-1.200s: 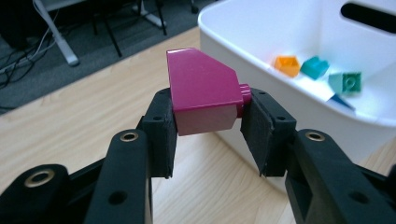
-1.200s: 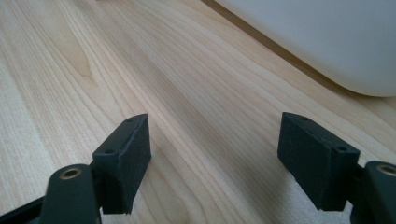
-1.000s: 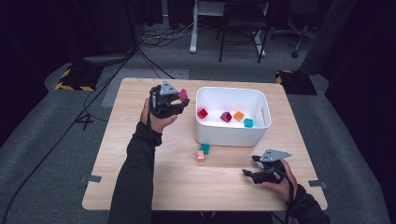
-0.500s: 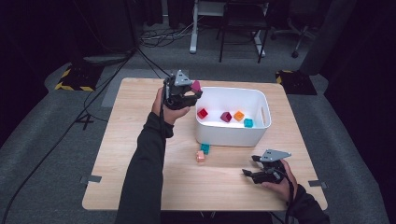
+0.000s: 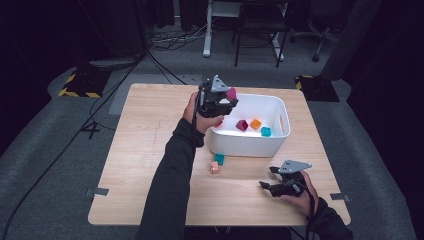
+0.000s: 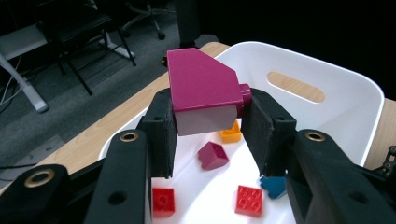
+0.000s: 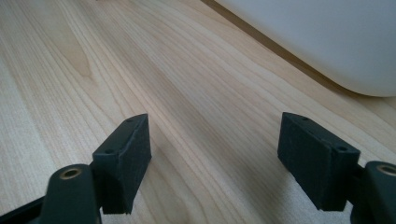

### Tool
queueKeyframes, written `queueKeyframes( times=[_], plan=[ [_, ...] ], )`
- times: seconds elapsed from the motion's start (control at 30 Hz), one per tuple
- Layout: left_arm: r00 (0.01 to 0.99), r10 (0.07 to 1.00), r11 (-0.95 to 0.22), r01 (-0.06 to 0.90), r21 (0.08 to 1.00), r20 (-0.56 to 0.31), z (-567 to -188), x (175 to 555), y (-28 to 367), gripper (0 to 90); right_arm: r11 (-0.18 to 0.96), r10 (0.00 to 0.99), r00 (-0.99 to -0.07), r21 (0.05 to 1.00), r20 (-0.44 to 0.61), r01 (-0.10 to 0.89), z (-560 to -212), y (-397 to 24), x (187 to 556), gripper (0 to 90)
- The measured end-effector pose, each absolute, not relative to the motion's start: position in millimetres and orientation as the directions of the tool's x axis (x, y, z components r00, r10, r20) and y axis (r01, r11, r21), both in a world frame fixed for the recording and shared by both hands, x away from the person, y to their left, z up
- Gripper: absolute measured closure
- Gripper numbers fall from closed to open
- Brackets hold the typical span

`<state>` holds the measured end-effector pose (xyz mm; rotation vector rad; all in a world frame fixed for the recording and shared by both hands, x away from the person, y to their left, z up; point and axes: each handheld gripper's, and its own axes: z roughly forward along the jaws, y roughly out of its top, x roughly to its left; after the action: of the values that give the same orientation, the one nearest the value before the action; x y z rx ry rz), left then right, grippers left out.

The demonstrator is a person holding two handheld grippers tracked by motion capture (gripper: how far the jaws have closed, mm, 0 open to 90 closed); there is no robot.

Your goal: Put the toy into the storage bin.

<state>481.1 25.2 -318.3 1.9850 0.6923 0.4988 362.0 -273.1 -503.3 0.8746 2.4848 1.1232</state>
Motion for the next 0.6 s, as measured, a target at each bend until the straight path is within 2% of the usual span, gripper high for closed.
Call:
queueKeyframes(
  times=[0.3, 0.6],
  plan=[
    [0.789, 0.606, -0.470, 0.254, 0.845, 0.099, -320.5, 480.2, -12.1, 56.8, 0.508, 0.630, -0.777, 0.754, 0.004, 0.416, -503.3, -272.4, 361.6, 25.5],
    [0.793, 0.600, -0.493, 0.260, 0.830, 0.108, -326.4, 479.5, -25.8, 56.8, 0.510, 0.627, -0.779, 0.754, 0.003, 0.414, -503.4, -272.4, 361.5, 25.5]
  ],
)
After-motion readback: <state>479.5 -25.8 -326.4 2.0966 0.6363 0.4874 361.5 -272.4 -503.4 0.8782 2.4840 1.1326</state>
